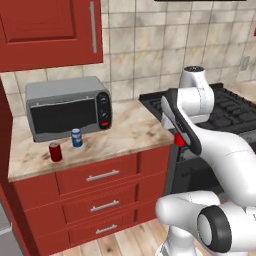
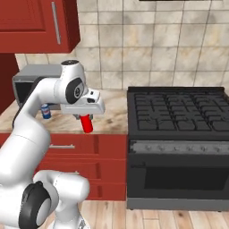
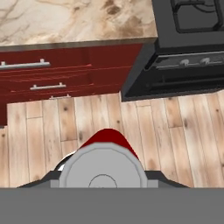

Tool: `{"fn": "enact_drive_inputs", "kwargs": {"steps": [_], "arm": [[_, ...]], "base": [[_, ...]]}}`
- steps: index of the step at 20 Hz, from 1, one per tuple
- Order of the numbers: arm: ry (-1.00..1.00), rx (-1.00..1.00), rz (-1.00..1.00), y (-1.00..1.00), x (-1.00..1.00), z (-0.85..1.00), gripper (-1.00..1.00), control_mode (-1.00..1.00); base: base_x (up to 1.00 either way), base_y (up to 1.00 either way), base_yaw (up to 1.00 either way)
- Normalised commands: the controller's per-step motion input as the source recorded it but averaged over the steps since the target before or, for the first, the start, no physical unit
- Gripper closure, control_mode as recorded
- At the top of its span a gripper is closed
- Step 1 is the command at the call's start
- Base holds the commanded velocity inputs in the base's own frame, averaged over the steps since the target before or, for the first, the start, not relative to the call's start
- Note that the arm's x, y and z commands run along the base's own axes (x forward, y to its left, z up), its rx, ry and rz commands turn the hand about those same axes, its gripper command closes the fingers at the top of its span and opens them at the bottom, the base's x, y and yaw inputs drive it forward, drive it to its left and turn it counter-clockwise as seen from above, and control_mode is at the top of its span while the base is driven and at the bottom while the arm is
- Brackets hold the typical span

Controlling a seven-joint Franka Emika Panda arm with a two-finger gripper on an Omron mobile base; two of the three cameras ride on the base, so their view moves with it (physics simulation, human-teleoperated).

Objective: Four empty soda cans are scattered around the kitchen. Gather all the cans and cluster them next to the stove for recycling.

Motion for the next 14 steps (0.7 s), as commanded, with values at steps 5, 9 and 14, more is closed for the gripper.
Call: {"fn": "enact_drive_inputs", "kwargs": {"steps": [5,9,14], "arm": [[0.0,0.0,0.0,0.0,0.0,0.0,1.0,1.0],[0.0,0.0,0.0,0.0,0.0,0.0,1.0,1.0],[0.0,0.0,0.0,0.0,0.0,0.0,1.0,1.0]], "base": [[0.2,0.0,0.18],[0.36,-0.08,0.14],[0.53,-0.23,0.11]]}}
